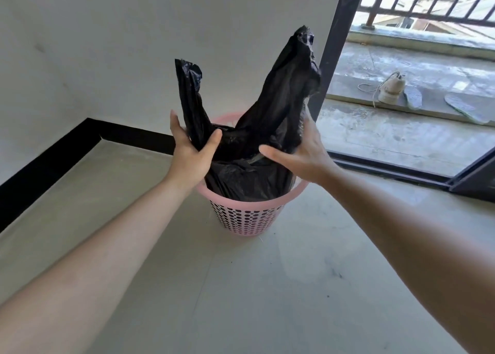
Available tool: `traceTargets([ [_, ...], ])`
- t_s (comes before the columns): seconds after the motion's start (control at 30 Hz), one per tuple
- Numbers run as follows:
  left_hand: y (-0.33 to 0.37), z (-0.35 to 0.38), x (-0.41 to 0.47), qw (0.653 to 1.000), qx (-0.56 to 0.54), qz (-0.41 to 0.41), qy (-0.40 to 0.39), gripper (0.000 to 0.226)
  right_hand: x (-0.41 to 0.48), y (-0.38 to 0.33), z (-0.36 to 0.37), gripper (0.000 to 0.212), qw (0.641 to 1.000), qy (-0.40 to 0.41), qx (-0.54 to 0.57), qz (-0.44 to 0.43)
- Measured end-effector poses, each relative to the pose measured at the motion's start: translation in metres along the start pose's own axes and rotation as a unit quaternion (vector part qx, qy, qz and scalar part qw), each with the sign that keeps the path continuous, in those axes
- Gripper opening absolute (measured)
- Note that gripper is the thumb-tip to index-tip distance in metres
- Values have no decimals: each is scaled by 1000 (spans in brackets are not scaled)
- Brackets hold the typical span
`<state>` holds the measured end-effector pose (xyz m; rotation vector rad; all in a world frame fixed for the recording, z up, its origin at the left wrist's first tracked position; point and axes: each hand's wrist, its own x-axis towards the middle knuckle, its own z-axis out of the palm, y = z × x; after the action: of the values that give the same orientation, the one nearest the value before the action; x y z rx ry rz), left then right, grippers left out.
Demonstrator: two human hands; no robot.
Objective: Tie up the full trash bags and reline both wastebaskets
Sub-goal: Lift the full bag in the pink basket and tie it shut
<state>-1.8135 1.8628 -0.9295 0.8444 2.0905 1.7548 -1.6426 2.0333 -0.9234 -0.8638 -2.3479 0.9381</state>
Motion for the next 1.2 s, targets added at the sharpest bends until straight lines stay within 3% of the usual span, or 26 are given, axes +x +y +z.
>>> traceTargets([
  [0.07, 0, 4, 5, 1000, 2, -2, 26, 79, 16, -12, 7, 129, 995, -4, 96, 40],
  [0.1, -1, 5, 5, 999, 19, 2, 40, 62, 21, -16, 9, 112, 994, -8, 97, 47],
  [0.17, -7, 3, 6, 995, 71, 18, 71, 28, 21, -20, 11, 57, 999, 4, 35, 22],
  [0.2, -11, 0, 6, 991, 98, 31, 82, 21, 18, -20, 11, 40, 1000, 16, 10, 5],
  [0.27, -17, -7, 7, 987, 126, 43, 86, 23, 12, -13, 9, 30, 999, 38, -16, -9],
  [0.4, -9, -4, 7, 990, 110, 21, 80, 36, 4, -1, 6, 29, 999, -3, 25, 27],
  [0.5, 8, 7, 5, 995, 53, 37, 79, 37, 3, -13, 3, 38, 971, -48, 212, 102],
  [0.6, 25, 17, 7, 995, -53, 11, 84, 43, 6, -23, 0, 26, 943, -21, 313, 109],
  [0.7, 39, 19, 9, 976, -200, -33, 84, 41, 8, -24, 4, 36, 961, 9, 254, 107],
  [0.8, 43, 17, 9, 945, -307, -101, 49, 46, 11, -19, 9, 30, 988, -7, 116, 98],
  [0.9, 35, 14, 9, 894, -399, -204, 28, 48, 11, -17, 9, 19, 994, -32, 55, 85],
  [1.0, 25, 15, 8, 841, -464, -278, 20, 45, 4, -16, 6, 23, 997, -66, -8, 40],
  [1.1, 23, 19, 2, 864, -420, -274, -46, 54, -6, -18, 4, 23, 990, -120, -68, 26],
  [1.2, 22, 15, 0, 892, -379, -211, -124, 63, -7, -20, 1, 29, 980, -172, -92, 50],
])
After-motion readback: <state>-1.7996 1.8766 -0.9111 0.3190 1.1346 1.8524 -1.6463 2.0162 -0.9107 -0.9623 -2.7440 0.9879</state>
